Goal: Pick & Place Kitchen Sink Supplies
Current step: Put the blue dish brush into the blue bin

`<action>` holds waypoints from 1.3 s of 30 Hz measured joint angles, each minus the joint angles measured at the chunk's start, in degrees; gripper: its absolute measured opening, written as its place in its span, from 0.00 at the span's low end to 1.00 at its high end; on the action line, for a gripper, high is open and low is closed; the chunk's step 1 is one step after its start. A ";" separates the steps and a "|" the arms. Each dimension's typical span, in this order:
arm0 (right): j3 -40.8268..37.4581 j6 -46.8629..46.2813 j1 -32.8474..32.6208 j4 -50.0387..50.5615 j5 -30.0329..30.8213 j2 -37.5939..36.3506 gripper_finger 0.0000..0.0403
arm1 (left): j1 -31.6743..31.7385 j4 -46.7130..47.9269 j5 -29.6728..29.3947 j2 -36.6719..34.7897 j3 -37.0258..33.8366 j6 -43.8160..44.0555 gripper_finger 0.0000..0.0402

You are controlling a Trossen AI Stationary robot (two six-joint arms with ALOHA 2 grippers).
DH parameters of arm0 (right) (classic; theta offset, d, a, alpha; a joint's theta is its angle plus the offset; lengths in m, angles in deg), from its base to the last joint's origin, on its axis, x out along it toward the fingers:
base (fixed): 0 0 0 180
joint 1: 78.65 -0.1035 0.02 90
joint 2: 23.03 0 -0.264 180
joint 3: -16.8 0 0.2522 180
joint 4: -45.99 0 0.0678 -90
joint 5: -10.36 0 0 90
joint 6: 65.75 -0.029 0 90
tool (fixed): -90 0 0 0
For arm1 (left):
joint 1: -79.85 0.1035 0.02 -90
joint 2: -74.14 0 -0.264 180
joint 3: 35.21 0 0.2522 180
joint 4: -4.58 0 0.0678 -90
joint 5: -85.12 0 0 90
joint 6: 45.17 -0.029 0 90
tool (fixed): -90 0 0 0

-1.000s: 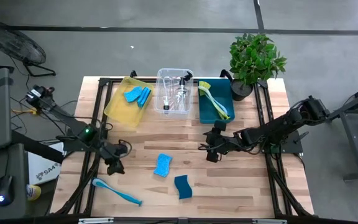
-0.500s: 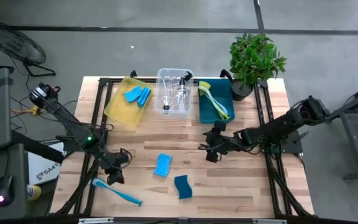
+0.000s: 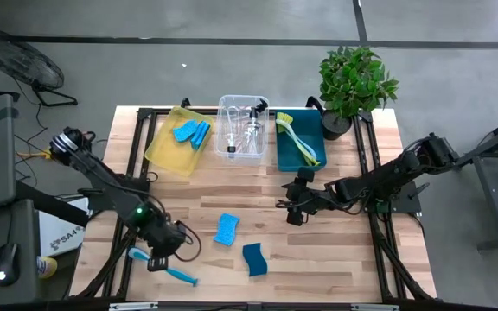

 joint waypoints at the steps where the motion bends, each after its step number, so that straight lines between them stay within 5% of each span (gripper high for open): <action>1: 0.00 0.02 0.00 0.02 0.00 -0.02 0.56 | 0.00 0.80 1.38 0.78 0.42 -0.90 0.17; 9: 0.00 0.19 0.00 0.02 0.00 0.00 0.56 | -2.07 2.93 8.02 4.91 1.02 -0.25 0.17; 27: 0.00 -0.01 0.00 -0.24 -0.35 -0.02 0.56 | -13.57 10.40 -8.61 10.38 11.38 3.14 0.01; 39: 0.00 0.48 0.00 -0.39 -0.37 -0.02 0.56 | -15.63 11.20 -2.55 17.49 14.09 2.17 0.01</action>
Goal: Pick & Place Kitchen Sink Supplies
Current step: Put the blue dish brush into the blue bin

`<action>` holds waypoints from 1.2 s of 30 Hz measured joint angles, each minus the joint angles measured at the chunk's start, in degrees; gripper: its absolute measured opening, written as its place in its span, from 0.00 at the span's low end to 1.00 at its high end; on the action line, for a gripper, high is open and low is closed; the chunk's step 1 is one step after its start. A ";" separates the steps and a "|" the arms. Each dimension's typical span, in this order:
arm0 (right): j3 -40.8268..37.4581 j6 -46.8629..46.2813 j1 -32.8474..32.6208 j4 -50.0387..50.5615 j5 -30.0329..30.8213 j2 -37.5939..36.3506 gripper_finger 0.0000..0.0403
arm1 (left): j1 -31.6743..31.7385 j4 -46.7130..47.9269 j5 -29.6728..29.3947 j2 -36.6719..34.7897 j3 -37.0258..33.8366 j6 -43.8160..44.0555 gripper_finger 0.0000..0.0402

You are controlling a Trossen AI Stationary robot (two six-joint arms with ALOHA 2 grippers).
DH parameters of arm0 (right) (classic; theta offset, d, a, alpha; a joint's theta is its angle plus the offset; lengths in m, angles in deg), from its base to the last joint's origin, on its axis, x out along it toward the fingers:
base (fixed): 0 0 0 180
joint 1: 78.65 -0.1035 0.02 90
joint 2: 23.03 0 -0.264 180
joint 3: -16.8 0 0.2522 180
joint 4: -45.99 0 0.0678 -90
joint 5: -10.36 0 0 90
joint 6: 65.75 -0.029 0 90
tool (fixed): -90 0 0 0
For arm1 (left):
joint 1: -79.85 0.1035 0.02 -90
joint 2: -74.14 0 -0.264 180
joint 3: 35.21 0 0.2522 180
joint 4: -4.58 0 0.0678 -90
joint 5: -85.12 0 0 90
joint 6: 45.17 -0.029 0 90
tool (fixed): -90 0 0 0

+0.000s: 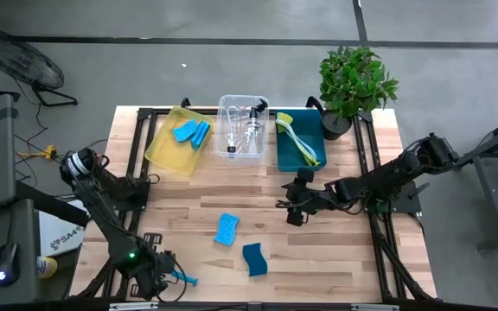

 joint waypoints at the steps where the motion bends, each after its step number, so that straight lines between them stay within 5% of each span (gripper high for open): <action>1: 0.00 0.00 0.00 0.00 0.02 0.00 0.56 | 0.00 -0.06 -0.29 0.00 0.00 0.00 0.01; 11: 0.00 0.07 0.00 0.00 0.02 0.00 0.56 | -0.02 0.14 -8.62 0.00 -0.02 -3.30 0.01; 22: 0.00 0.13 0.00 0.02 0.02 0.00 0.56 | -0.02 3.82 -9.29 0.00 -0.07 -5.16 0.03; 36: 0.00 0.13 0.00 0.06 0.02 0.00 0.56 | -0.07 4.52 -3.83 0.00 -1.64 0.02 0.47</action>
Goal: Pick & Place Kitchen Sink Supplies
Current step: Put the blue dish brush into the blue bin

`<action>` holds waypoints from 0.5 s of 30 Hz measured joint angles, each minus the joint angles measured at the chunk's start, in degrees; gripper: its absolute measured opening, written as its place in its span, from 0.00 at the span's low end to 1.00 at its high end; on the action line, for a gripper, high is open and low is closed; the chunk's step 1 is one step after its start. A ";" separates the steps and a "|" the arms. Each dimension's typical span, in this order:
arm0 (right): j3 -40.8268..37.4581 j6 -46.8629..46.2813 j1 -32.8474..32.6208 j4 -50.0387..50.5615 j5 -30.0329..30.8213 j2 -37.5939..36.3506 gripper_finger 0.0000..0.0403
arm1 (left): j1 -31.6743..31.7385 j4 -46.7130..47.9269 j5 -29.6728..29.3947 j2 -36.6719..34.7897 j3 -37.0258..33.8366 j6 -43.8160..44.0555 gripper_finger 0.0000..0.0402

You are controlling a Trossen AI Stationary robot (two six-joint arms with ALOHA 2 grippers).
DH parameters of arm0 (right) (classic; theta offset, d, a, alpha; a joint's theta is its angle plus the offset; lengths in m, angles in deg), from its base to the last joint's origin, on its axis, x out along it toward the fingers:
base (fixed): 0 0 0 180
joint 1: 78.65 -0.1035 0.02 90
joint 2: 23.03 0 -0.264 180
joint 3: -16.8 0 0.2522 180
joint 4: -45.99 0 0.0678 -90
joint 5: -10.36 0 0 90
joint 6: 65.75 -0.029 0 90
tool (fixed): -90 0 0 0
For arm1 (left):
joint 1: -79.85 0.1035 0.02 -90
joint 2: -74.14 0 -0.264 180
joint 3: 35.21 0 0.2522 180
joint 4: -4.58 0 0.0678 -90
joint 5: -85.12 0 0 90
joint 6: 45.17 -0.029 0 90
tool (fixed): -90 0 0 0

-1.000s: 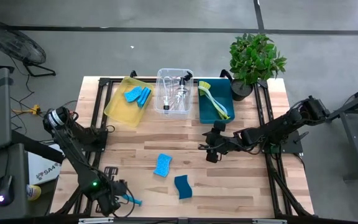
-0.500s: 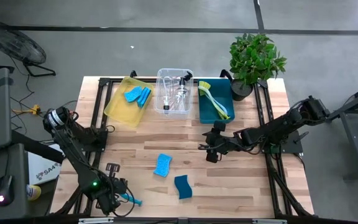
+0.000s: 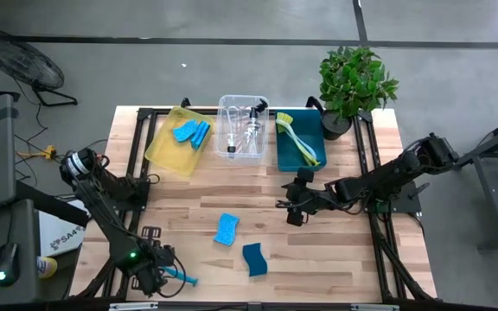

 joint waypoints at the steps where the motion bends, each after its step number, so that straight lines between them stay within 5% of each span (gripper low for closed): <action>1: 0.00 0.00 0.00 0.01 0.00 0.00 0.56 | -0.06 -0.87 0.93 0.00 -0.64 0.00 0.49; 15: 0.00 0.02 0.00 0.25 -0.20 0.00 0.56 | -1.20 -13.72 2.47 -0.04 -9.30 -3.67 0.52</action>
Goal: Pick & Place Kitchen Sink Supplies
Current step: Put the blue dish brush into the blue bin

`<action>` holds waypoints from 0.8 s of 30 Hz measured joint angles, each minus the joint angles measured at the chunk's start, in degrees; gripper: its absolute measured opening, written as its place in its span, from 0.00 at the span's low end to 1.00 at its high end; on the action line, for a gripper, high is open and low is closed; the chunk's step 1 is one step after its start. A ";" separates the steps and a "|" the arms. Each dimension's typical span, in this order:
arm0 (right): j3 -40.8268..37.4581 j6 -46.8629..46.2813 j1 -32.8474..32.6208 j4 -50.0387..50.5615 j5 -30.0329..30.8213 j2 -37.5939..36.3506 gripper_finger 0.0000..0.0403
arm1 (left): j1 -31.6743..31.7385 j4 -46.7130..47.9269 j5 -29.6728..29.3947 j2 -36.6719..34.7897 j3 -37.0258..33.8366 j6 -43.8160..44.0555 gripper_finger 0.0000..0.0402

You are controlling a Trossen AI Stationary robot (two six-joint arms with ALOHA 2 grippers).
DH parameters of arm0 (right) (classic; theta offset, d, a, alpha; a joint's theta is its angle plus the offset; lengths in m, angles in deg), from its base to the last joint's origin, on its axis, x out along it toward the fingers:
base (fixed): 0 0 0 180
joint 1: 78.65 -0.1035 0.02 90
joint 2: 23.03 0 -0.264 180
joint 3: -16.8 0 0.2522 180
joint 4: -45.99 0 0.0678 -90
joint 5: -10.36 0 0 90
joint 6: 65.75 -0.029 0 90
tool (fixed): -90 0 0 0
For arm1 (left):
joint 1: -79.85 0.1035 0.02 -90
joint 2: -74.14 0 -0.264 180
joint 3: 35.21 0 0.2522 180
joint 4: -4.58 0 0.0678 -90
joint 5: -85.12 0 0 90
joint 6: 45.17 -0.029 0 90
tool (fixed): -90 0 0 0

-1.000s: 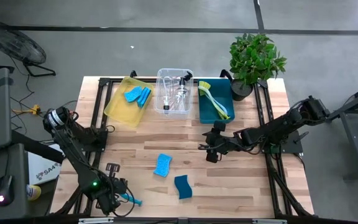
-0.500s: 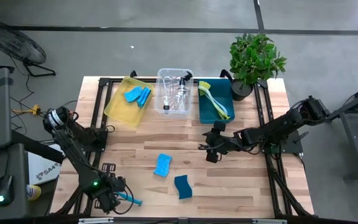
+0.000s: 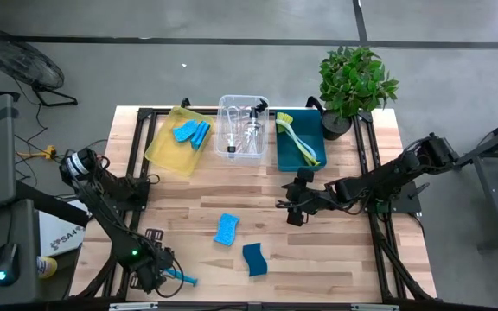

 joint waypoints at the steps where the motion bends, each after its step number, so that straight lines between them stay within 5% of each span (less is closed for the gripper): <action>1: 0.00 0.00 0.00 0.01 0.00 0.00 0.56 | -0.03 -0.35 0.45 0.00 -0.73 0.01 0.52; 9: 0.00 0.00 0.00 0.15 0.00 0.00 0.56 | 0.11 0.38 1.04 0.00 -1.90 -0.24 0.49; 20: 0.00 0.00 0.00 0.13 0.00 0.00 0.56 | 0.11 0.01 0.72 0.00 -1.87 -1.48 0.16; 24: 0.00 -0.01 0.00 0.13 0.00 0.00 0.56 | 0.13 -0.16 0.31 0.00 -1.87 -0.83 0.14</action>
